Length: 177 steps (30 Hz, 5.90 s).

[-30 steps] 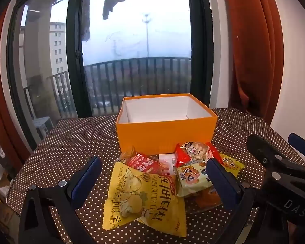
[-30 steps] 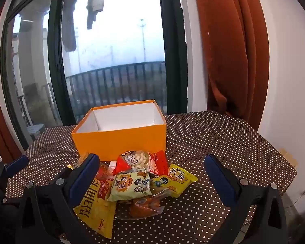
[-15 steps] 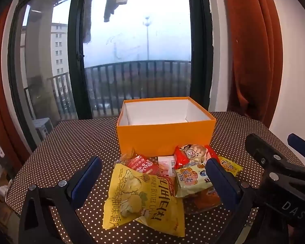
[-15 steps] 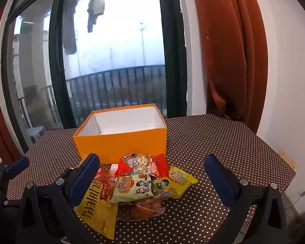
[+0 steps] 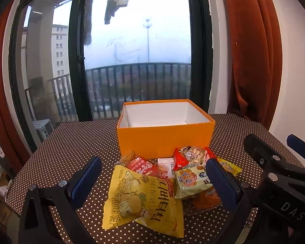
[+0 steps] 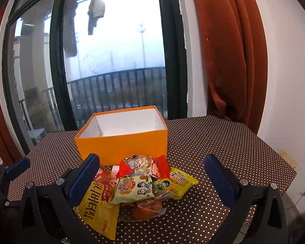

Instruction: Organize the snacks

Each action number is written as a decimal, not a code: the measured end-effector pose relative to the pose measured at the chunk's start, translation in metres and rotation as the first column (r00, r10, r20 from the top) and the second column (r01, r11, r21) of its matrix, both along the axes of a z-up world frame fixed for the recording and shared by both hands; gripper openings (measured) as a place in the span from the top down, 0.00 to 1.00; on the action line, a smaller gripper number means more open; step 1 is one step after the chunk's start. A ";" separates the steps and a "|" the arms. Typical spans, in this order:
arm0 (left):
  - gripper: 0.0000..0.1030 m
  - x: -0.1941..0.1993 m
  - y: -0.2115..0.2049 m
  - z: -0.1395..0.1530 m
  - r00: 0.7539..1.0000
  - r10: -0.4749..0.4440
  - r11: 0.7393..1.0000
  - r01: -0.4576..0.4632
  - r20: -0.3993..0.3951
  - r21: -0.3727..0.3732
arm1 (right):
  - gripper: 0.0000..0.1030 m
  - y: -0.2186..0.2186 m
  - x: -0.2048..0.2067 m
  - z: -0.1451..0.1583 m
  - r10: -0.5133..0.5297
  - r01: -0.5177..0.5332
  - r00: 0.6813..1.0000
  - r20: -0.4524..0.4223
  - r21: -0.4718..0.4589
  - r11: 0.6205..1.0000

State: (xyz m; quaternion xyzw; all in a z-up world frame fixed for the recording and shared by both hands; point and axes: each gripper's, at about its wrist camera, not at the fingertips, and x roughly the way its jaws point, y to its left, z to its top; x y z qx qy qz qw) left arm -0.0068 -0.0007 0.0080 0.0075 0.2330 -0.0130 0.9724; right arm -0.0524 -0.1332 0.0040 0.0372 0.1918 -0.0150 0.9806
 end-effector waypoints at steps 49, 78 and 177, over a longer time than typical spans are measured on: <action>0.01 -0.011 -0.002 -0.008 1.000 0.008 1.000 -0.008 0.028 -0.008 | 0.00 -0.002 -0.009 0.000 0.005 -0.005 1.000 0.024 0.009 1.000; 0.01 0.054 0.017 -0.103 0.985 0.041 0.998 -0.034 -0.170 0.046 | 0.00 0.036 0.077 -0.103 0.107 -0.105 0.971 -0.214 0.022 0.994; 0.30 0.156 0.007 0.017 0.994 -0.047 0.998 0.042 0.102 0.049 | 0.24 0.029 0.197 0.038 0.133 -0.136 0.990 0.053 0.049 0.990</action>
